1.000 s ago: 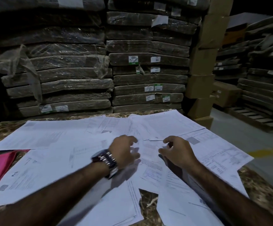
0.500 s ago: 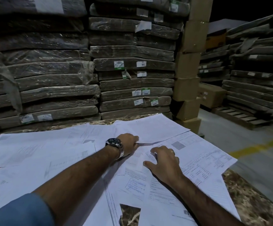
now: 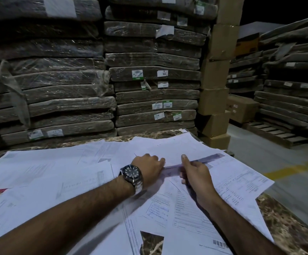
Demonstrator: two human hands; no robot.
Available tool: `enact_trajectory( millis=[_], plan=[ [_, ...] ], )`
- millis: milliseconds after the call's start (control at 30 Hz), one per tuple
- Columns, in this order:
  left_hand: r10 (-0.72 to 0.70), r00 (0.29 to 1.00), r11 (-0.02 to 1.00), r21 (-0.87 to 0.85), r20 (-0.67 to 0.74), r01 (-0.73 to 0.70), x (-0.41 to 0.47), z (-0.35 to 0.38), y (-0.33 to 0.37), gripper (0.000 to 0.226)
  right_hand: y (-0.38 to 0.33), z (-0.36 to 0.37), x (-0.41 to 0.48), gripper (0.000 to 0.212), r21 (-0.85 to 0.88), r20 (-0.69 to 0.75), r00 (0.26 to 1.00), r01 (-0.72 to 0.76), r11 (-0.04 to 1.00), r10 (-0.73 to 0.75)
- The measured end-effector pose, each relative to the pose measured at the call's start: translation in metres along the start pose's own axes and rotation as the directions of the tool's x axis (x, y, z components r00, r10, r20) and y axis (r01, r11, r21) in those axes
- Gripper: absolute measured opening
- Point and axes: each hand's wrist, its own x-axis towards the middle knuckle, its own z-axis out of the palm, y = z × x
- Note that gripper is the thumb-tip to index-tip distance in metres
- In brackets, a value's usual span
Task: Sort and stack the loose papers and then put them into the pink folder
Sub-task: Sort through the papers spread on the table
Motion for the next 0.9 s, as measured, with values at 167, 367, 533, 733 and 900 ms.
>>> enact_trajectory(
  millis=[167,367,533,733,900],
  plan=[
    [0.082,0.997,0.995,0.061,-0.012,-0.081,-0.037,-0.006,0.022,0.032,0.003,-0.002,0.002,0.031,0.181,0.07,0.993,-0.107,0.978,0.096],
    [-0.085,0.975,0.977,-0.175,0.206,0.122,-0.044,-0.016,-0.014,0.076,0.001,-0.01,-0.003,0.028,0.169,0.076,0.996,-0.051,0.984,0.038],
    [-0.213,0.954,0.896,-0.347,0.212,0.277,-0.015,-0.016,-0.057,0.095,-0.008,-0.017,-0.008,0.02,0.265,0.127,0.991,-0.084,0.96,0.051],
    [-0.305,0.904,0.681,-0.595,0.299,0.427,0.011,-0.015,-0.078,0.065,-0.009,-0.03,-0.007,0.026,0.257,0.204,0.978,-0.082,0.963,0.029],
    [-0.309,0.895,0.59,-0.673,0.321,0.446,0.026,-0.009,-0.095,0.09,-0.011,-0.037,-0.003,0.023,0.246,0.22,0.974,-0.105,0.963,0.05]
  ],
)
